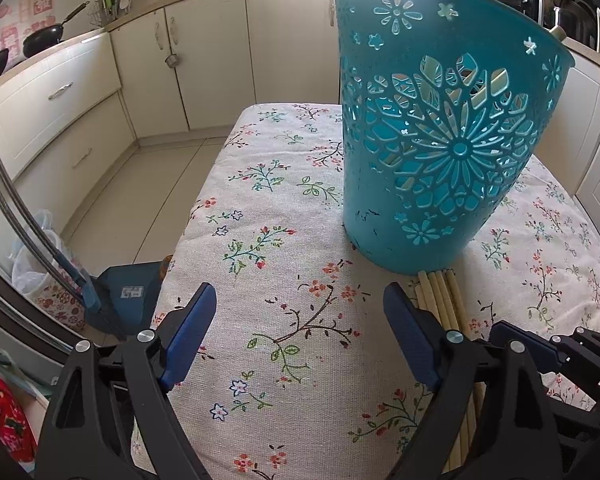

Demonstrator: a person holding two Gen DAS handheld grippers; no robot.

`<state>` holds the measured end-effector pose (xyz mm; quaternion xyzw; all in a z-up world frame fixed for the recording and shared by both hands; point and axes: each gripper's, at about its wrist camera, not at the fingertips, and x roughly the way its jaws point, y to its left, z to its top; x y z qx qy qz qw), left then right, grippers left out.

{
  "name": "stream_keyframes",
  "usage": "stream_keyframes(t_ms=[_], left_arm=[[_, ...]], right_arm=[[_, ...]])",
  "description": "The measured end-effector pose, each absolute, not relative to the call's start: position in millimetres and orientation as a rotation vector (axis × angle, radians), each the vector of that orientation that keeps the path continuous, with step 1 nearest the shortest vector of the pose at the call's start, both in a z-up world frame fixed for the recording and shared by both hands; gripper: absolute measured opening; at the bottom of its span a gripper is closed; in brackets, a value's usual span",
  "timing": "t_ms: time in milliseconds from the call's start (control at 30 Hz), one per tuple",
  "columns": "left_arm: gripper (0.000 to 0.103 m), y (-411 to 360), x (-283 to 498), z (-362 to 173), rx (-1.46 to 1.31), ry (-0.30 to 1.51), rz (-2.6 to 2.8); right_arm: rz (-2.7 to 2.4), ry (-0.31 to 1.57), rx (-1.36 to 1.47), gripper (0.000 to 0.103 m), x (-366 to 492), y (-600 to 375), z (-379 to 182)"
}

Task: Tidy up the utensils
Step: 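Move the left tool back down to the sticks beside the basket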

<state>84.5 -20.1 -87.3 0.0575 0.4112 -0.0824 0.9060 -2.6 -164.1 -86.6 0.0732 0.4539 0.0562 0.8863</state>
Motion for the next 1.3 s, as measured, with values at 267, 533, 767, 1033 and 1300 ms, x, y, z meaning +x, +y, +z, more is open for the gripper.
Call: stream_keyframes(t_ms=[267,533,767,1033,1300], left_arm=[[0.082,-29.3,75.7,-91.3,0.155,0.907,-0.287],[0.082,-45.8,70.9,-97.5,0.229,0.940,-0.350],[0.082,-46.2,70.7,-98.4,0.219,0.949,-0.350],[0.075,-41.5,73.2,-98.6,0.152,1.021,-0.340],[0.054,-59.5,70.8,-97.9,0.208,1.030,-0.322]], right_arm=[[0.083,0.941,0.133,0.017,-2.5,-182.9,-86.8],[0.118,0.936,0.213,0.017,-1.0,-194.7,-87.3],[0.128,0.935,0.240,0.017,-2.0,-196.6,-87.8],[0.139,0.933,0.280,0.017,-1.5,-201.5,-88.7],[0.156,0.932,0.314,0.017,-0.6,-206.7,-88.8]])
